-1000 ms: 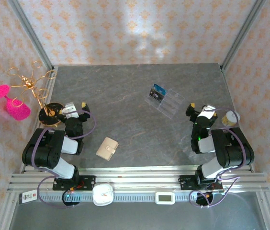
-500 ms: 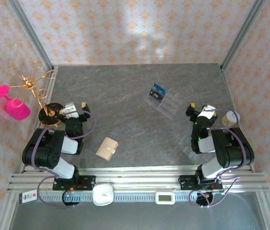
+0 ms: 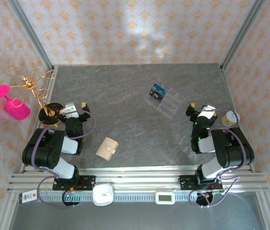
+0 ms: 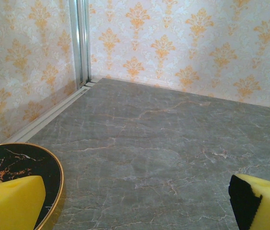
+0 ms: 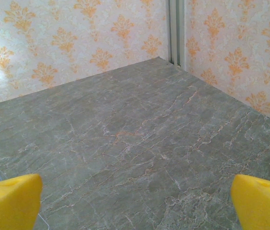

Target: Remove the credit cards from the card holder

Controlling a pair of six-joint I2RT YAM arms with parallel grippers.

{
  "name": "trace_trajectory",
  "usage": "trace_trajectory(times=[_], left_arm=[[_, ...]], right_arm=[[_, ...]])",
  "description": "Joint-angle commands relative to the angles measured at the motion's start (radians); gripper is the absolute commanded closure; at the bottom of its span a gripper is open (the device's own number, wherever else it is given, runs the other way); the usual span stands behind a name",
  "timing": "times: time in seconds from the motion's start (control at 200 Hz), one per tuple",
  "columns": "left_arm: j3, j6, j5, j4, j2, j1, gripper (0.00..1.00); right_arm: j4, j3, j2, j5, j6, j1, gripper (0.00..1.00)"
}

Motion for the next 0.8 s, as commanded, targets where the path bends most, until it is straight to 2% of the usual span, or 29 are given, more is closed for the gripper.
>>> trace_trajectory(times=[0.0,0.065,0.15,0.245,0.355,0.415,0.486,0.541,0.616,0.711,0.746,0.796], left_arm=[[0.013,0.01,0.009,0.016,0.003,0.003,0.0],[0.011,0.002,-0.062,0.008,-0.023,-0.005,0.0],[0.026,0.02,-0.121,-0.108,-0.13,-0.039,0.01],[0.054,0.039,-0.202,-0.225,-0.243,-0.083,0.01],[0.082,-0.044,-0.238,-0.355,-0.393,-0.096,0.01],[0.111,-0.086,-0.242,-0.442,-0.468,-0.098,0.01],[0.134,-0.157,-0.245,-0.506,-0.541,-0.098,0.01],[0.141,-0.22,-0.243,-0.526,-0.587,-0.098,0.01],[0.153,-0.365,-0.274,-0.587,-0.647,-0.096,0.01],[0.193,-0.526,-0.251,-0.731,-0.737,-0.091,0.0],[0.208,-0.631,-0.232,-0.836,-0.775,-0.092,0.0],[0.196,-0.723,-0.243,-0.85,-0.816,-0.087,0.0]], right_arm=[[0.012,0.016,-0.006,-0.014,0.016,-0.01,0.0],[0.018,0.009,-0.019,-0.01,0.016,-0.012,0.0],[-0.087,0.044,-0.076,0.019,0.019,-0.008,0.0],[-0.34,0.139,-0.135,0.09,0.075,-0.007,0.0],[-0.49,0.181,-0.21,0.181,0.164,0.01,0.0],[-0.553,0.194,-0.257,0.251,0.277,0.015,0.0],[-0.75,0.258,-0.289,0.307,0.561,0.004,0.0],[-0.955,0.335,-0.29,0.224,0.74,-0.021,0.0],[-0.905,0.353,-0.264,-0.003,0.62,-0.021,0.0],[-0.88,0.333,-0.261,-0.159,0.64,-0.017,0.03],[-0.907,0.344,-0.262,-0.213,0.633,-0.017,0.03],[-0.963,0.373,-0.25,-0.296,0.607,-0.013,0.04]])
